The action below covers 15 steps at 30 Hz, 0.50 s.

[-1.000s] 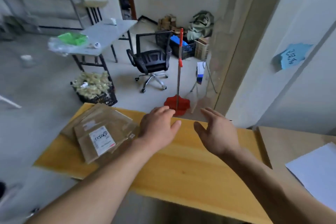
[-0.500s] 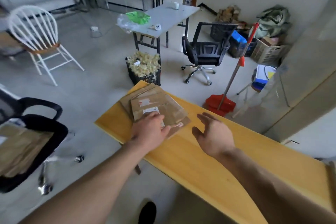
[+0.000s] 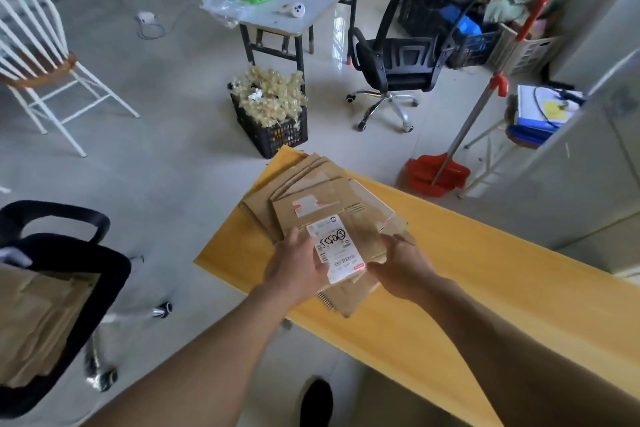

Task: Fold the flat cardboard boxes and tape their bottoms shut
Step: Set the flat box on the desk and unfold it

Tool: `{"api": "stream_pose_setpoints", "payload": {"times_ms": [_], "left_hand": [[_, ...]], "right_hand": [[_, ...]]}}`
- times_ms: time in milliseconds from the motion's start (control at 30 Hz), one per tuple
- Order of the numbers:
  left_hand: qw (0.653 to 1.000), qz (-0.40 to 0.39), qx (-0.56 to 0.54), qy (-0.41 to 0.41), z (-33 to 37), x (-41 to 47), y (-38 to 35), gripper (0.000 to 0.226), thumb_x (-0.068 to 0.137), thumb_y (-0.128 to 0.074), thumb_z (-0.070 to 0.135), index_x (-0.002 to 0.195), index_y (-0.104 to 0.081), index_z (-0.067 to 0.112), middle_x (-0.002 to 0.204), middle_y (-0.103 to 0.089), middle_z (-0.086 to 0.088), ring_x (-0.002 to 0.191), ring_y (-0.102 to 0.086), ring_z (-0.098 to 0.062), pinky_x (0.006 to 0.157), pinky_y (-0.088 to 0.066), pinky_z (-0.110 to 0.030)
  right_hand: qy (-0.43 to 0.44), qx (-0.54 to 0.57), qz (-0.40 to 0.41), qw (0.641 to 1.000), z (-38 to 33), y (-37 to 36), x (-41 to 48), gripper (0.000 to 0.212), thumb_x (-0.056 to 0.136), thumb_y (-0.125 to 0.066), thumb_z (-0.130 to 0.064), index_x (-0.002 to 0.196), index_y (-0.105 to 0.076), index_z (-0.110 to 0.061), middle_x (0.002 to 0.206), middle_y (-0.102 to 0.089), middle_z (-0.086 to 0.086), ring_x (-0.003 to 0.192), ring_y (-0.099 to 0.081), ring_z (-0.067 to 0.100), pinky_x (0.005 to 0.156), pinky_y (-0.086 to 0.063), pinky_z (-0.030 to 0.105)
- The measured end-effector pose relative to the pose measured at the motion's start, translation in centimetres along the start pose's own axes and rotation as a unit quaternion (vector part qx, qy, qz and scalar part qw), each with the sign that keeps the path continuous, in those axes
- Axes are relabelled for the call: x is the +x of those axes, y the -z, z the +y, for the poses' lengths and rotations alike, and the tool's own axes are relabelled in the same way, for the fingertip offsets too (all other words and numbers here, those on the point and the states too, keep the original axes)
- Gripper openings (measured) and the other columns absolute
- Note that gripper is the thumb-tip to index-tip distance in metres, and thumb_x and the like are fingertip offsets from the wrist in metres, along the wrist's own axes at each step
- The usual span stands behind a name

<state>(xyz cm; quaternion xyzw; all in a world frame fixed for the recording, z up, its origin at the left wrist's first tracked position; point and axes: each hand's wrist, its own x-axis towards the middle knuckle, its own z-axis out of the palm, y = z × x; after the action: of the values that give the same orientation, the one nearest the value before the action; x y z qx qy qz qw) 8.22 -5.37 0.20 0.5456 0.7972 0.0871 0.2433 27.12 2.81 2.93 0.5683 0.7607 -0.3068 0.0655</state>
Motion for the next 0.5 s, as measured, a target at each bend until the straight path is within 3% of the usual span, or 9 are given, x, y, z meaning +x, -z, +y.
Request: {"api": "stream_pose_setpoints", "payload": {"times_ms": [167,233,300,500], "left_hand": [[1.000,-0.029,-0.007,0.005,-1.3,2.2,-0.9,0.038,0.089,-0.060,0.042,0.122,-0.051,0.026,0.144,-0.032,-0.002,0.122,-0.048,-0.025,0.092,-0.050,-0.038],[0.999,-0.027,-0.019,-0.005,-1.3,2.6,-1.1,0.028,0.090,-0.060,0.037,0.114,-0.053,0.023,0.138,-0.036,0.000,0.111,-0.055,-0.022,0.085,-0.051,-0.035],[0.999,-0.024,-0.026,-0.013,-1.4,2.8,-1.2,0.022,0.091,-0.058,0.034,0.109,-0.053,0.022,0.135,-0.037,0.002,0.103,-0.058,-0.021,0.080,-0.050,-0.034],[0.999,-0.003,-0.048,0.000,-0.7,2.4,-1.5,0.022,0.091,-0.059,0.031,0.111,-0.055,0.022,0.134,-0.042,0.004,0.104,-0.060,-0.022,0.077,-0.048,-0.031]], "right_hand": [[-0.043,0.049,-0.007,0.998,-0.3,-2.0,2.9,0.079,0.083,-0.065,-0.031,0.153,-0.030,-0.030,0.142,-0.046,0.006,0.117,-0.056,0.028,0.085,-0.054,0.036],[-0.053,0.085,-0.007,0.995,-0.3,-2.8,3.5,0.078,0.079,-0.064,-0.028,0.150,-0.032,-0.036,0.138,-0.050,0.005,0.112,-0.059,0.027,0.081,-0.058,0.037],[-0.047,0.101,-0.010,0.994,-0.2,-3.6,3.8,0.072,0.075,-0.061,-0.026,0.142,-0.040,-0.041,0.121,-0.057,0.001,0.101,-0.061,0.024,0.074,-0.060,0.039],[-0.069,0.138,0.039,0.987,0.4,-4.9,3.2,0.061,0.069,-0.059,-0.028,0.129,-0.055,-0.038,0.109,-0.061,0.001,0.092,-0.062,0.023,0.073,-0.056,0.033]]}}
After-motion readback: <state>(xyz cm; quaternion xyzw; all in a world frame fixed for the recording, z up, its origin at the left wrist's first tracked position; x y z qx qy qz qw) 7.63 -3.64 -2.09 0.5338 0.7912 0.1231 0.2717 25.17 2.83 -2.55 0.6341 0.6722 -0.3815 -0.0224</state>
